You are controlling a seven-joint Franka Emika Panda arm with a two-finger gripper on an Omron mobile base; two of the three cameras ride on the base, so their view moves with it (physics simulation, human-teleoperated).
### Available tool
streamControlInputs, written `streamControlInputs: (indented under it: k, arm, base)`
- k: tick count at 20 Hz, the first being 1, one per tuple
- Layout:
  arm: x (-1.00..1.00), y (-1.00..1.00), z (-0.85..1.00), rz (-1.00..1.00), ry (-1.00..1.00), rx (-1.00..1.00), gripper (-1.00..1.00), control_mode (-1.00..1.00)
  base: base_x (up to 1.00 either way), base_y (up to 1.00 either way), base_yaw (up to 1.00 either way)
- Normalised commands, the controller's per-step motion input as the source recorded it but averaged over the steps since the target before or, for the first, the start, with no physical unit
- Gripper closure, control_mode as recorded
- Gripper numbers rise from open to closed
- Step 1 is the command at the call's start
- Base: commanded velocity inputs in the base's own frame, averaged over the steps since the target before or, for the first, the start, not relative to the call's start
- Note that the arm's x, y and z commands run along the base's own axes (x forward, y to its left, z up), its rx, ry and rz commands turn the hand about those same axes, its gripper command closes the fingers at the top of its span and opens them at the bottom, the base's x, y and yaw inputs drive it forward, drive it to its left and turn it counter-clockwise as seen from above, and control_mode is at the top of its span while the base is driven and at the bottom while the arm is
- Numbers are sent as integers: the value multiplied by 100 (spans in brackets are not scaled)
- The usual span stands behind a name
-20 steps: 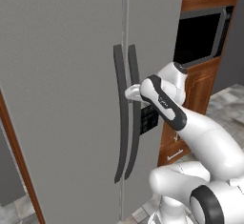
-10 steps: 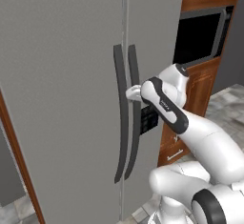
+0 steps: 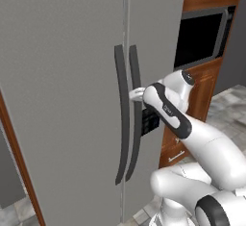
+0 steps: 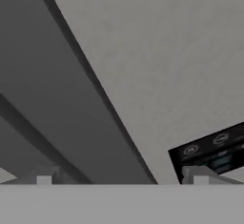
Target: Store the hot dog in the freezer for long-term storage. Close the freezer door after placing the cooked food.
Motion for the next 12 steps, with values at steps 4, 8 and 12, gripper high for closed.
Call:
streamControlInputs:
  k: [4,8,12]
  arm:
    - [44,-16,0,0,-2,-1,-100,-100]
    - [61,-25,0,0,0,0,-100,-100]
    - [51,-17,0,0,0,0,-100,-100]
  base:
    - [0,0,0]
    - [0,0,0]
    - [0,0,0]
